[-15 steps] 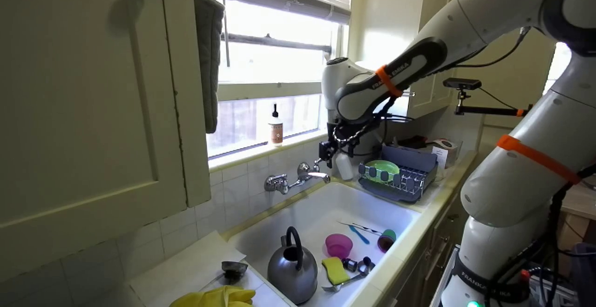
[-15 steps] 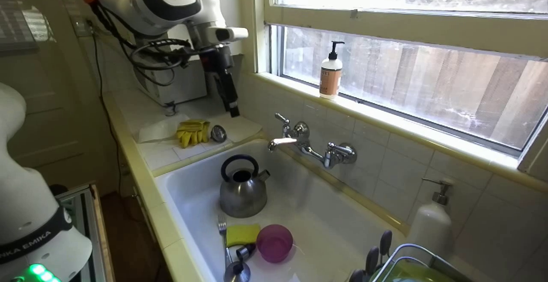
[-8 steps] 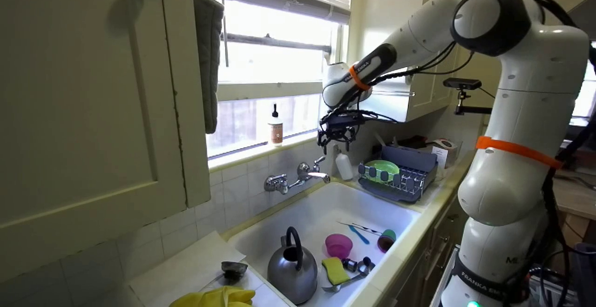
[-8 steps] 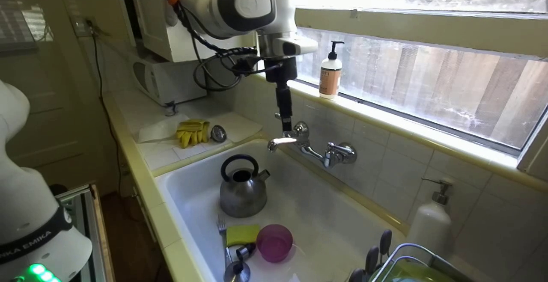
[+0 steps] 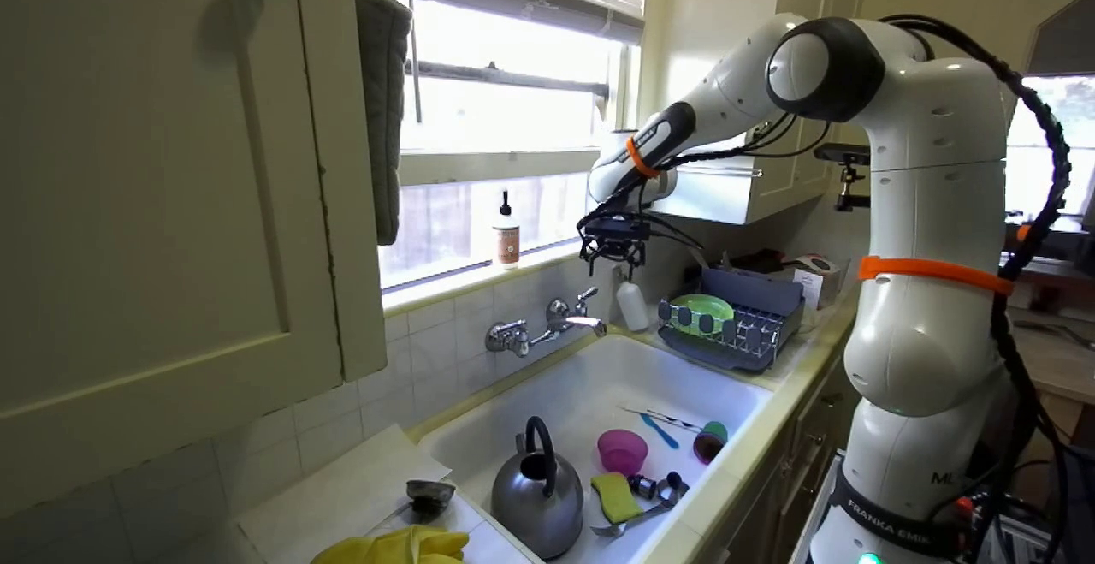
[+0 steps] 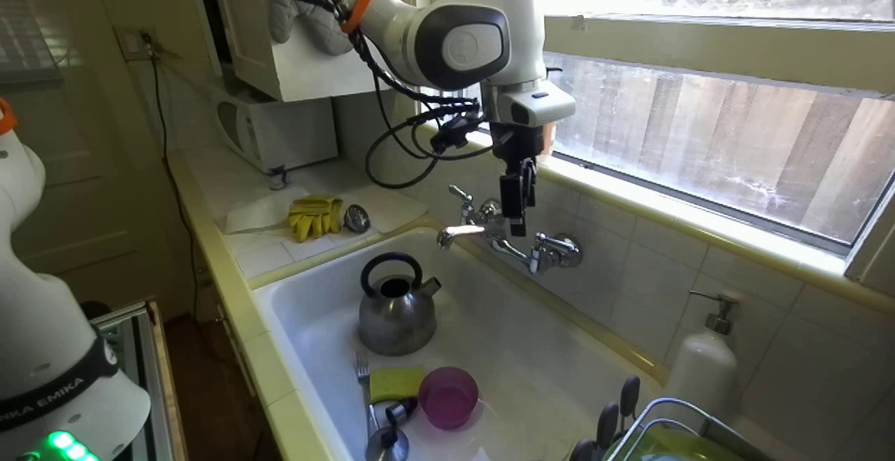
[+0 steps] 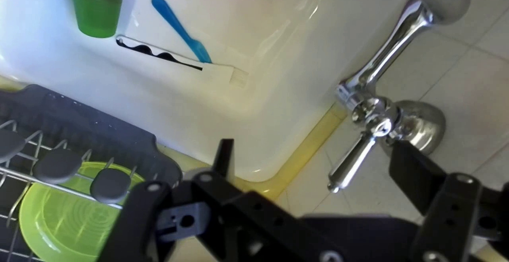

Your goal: Put the yellow plate on the windowsill.

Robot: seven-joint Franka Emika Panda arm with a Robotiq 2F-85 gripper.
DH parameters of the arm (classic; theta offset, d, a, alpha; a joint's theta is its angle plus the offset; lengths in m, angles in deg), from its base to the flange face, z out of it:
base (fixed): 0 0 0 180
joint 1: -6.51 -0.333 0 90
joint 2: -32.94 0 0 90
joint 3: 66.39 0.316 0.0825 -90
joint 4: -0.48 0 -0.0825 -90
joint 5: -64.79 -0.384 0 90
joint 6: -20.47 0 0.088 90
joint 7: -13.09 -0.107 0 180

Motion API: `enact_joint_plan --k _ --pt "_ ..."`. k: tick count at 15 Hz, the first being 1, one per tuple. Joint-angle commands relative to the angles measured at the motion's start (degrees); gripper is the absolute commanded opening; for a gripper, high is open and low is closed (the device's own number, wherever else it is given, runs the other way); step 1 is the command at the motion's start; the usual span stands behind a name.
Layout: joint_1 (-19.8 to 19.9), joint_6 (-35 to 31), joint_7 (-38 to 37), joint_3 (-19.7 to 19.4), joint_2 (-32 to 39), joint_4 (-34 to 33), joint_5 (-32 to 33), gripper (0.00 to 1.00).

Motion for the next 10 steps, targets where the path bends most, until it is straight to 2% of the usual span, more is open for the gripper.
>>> enact_joint_plan --k 1,7,10 --pt "-0.02 -4.3 -1.06 -4.02 0.59 0.8 -1.13 1.0" --pt "2.41 -10.85 0.57 -9.9 1.79 1.65 -0.51 1.0" --pt "4.53 -13.45 2.53 -11.93 2.71 2.28 -2.67 1.0"
